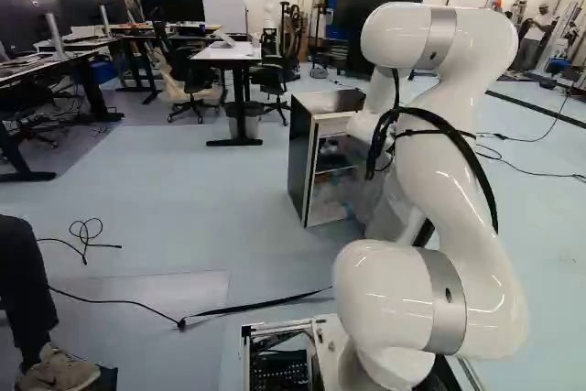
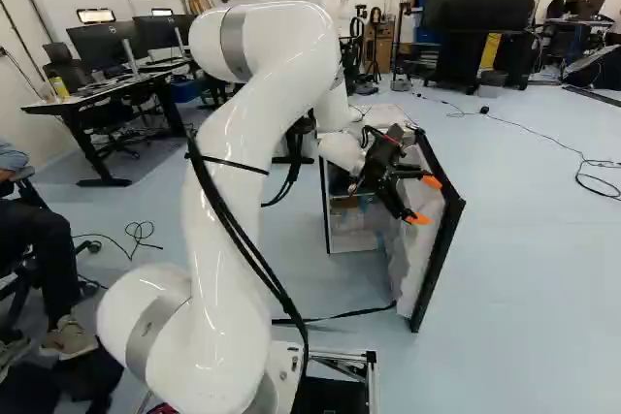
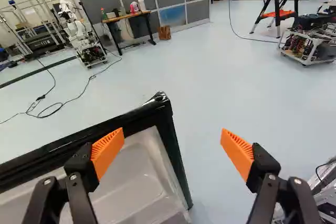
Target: Open the fridge door
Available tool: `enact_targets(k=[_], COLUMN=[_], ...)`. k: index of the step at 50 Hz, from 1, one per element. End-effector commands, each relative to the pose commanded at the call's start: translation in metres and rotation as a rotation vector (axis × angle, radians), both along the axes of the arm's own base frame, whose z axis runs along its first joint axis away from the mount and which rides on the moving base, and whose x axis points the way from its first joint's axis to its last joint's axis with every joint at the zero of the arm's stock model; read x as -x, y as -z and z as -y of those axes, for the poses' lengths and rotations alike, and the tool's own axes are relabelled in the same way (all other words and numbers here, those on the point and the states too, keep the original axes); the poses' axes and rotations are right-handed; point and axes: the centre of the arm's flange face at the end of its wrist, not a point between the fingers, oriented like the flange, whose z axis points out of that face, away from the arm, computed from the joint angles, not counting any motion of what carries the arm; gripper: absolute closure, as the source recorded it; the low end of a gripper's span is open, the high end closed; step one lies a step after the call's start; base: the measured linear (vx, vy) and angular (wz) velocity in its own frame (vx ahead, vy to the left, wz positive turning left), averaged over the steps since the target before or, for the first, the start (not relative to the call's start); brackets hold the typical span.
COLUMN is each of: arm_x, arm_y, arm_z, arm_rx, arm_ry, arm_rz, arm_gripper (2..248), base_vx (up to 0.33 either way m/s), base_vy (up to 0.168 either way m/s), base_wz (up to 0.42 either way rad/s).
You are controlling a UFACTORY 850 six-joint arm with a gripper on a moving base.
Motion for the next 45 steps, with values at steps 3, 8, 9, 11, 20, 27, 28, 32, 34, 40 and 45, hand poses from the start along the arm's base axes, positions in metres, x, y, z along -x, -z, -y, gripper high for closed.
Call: enact_targets(k=[3, 8, 9, 11, 20, 27, 28, 32, 34, 40, 45], arm_x=[0.0, 0.003, 0.004, 0.005, 0.014, 0.021, 0.021, 0.025, 0.026, 0.031, 0.035], arm_y=[0.0, 0.0, 0.0, 0.0, 0.001, 0.0, 0.0, 0.0, 0.0, -0.001, -0.001], arm_z=[-0.001, -0.007, -0.008, -0.012, -0.031, -0.046, -0.048, -0.056, -0.06, -0.073, -0.084], arm_rx=[0.0, -0.003, -0.003, -0.004, -0.003, 0.002, 0.003, 0.008, 0.01, 0.018, 0.025], arm_ry=[-0.002, -0.01, -0.012, -0.019, -0.069, -0.121, -0.13, -0.164, -0.182, -0.237, -0.284], arm_rz=[-0.001, -0.008, -0.01, -0.015, -0.042, -0.065, -0.069, -0.081, -0.088, -0.106, -0.121], arm_gripper=[3, 3, 3, 3, 3, 3, 3, 3, 3, 3, 3], base_vx=[0.0, 0.0, 0.0, 0.0, 0.0, 0.0, 0.0, 0.0, 0.0, 0.0, 0.0], base_vy=[0.0, 0.0, 0.0, 0.0, 0.0, 0.0, 0.0, 0.0, 0.0, 0.0, 0.0], base_wz=[0.0, 0.0, 0.0, 0.0, 0.0, 0.0, 0.0, 0.0, 0.0, 0.0, 0.0])
